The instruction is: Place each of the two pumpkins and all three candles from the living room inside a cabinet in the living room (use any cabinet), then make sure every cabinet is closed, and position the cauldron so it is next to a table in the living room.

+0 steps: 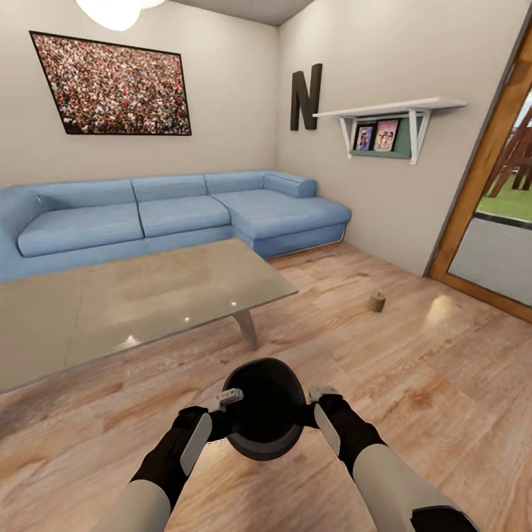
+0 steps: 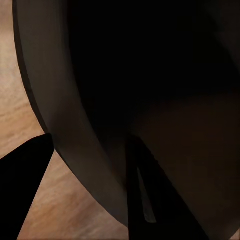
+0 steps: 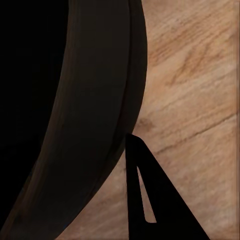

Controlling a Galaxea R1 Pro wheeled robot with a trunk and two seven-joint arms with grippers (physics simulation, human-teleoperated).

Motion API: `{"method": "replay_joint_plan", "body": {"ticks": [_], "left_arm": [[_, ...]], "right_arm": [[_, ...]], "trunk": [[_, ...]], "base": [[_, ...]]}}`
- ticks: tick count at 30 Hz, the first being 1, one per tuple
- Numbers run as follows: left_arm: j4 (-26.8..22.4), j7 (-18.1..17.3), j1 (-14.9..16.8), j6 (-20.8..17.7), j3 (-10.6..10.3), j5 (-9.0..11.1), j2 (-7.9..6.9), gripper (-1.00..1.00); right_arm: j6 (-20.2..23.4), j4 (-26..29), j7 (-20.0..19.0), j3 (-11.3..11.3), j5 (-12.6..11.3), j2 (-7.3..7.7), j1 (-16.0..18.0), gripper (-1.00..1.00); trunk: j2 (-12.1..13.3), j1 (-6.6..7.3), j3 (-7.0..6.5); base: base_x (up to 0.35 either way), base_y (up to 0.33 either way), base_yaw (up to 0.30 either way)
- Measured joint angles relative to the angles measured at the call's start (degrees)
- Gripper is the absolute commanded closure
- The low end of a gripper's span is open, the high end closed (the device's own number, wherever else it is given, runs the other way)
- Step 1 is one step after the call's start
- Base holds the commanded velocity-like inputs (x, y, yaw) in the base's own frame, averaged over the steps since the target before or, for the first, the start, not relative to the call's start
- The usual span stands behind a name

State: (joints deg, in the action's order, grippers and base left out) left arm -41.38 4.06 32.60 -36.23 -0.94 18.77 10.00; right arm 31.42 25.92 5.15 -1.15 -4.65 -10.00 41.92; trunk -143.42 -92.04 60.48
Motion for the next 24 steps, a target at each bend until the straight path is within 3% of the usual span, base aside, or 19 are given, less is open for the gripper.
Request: {"method": "replay_joint_plan", "body": {"ticks": [9, 20, 24], "left_arm": [[-0.01, 0.0, -0.01, 0.0, 0.01, -0.03, 0.0, 1.0], [0.0, -0.01, -0.01, 0.0, 0.0, -0.03, 0.0, 1.0], [0.0, 0.0, 0.0, -0.01, 0.0, -0.02, 0.0, 1.0]], "right_arm": [[-0.06, -0.05, -0.02, 0.01, 0.0, 0.0, 0.01, 1.0], [-0.06, -0.05, -0.01, 0.02, -0.01, 0.0, -0.01, 1.0], [0.02, 0.02, 0.04, -0.04, -0.06, 0.0, -0.01, 1.0]], "trunk": [[0.0, 0.0, 0.0], [0.0, 0.0, 0.0], [0.0, 0.0, 0.0]], "base": [[0.225, -0.025, 0.015], [0.11, 0.0, 0.254], [0.102, 0.0, 0.069]]}}
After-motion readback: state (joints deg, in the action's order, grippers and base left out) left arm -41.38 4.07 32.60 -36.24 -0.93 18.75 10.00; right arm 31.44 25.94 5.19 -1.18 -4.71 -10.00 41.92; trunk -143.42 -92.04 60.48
